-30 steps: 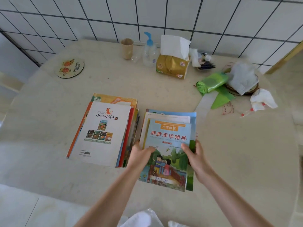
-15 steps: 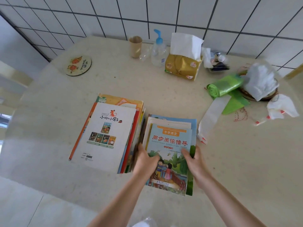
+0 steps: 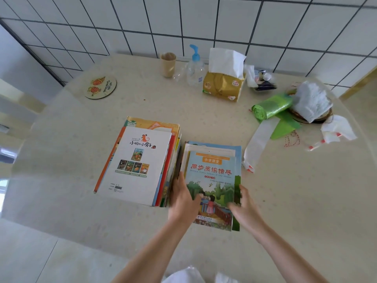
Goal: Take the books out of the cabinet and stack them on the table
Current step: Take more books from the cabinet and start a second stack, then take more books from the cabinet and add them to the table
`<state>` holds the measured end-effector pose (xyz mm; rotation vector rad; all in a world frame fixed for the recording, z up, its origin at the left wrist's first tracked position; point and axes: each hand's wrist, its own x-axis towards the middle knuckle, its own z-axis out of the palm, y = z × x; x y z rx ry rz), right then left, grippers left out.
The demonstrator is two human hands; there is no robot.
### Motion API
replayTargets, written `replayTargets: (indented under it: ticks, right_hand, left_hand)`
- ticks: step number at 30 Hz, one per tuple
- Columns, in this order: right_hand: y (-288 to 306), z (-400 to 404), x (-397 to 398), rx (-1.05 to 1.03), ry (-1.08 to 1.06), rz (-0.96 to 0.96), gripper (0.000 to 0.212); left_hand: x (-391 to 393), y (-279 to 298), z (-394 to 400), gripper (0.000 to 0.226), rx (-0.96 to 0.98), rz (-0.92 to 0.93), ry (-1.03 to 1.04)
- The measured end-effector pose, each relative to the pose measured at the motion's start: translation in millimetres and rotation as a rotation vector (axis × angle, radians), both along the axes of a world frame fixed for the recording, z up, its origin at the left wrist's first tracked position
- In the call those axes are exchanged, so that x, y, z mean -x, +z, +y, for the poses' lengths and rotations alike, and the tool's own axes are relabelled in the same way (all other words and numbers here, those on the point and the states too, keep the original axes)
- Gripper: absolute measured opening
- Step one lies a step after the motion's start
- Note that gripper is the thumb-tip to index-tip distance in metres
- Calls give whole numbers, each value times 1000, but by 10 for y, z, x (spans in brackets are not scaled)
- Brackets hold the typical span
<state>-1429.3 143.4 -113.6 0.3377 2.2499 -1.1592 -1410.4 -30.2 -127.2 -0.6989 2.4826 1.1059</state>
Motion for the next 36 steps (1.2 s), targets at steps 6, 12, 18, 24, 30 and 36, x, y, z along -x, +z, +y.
replayTargets:
  ticks: [6, 12, 18, 24, 30, 36]
  right_hand:
    - [15, 54, -317, -67, -50, 98, 49]
    - [213, -47, -641, -179, -24, 318, 50]
    - [308, -243, -990, -245, -113, 502, 43]
    - [322, -644, -1625, -275, -378, 497, 35]
    - [292, -1013, -2434, -262, -639, 455, 30]
    - [339, -1101, -3269, -373, -906, 433, 30]
  left_hand:
    - [-179, 121, -44, 90, -45, 9, -94]
    - [-355, 301, -61, 68, -129, 152, -244]
    - [-561, 541, -293, 39, -157, 203, -417]
    - [-825, 627, -718, 30, -156, 171, -631]
    - [-1057, 642, -794, 23, -175, 166, -800]
    - [-1409, 645, -400, 25, -219, 164, -1101]
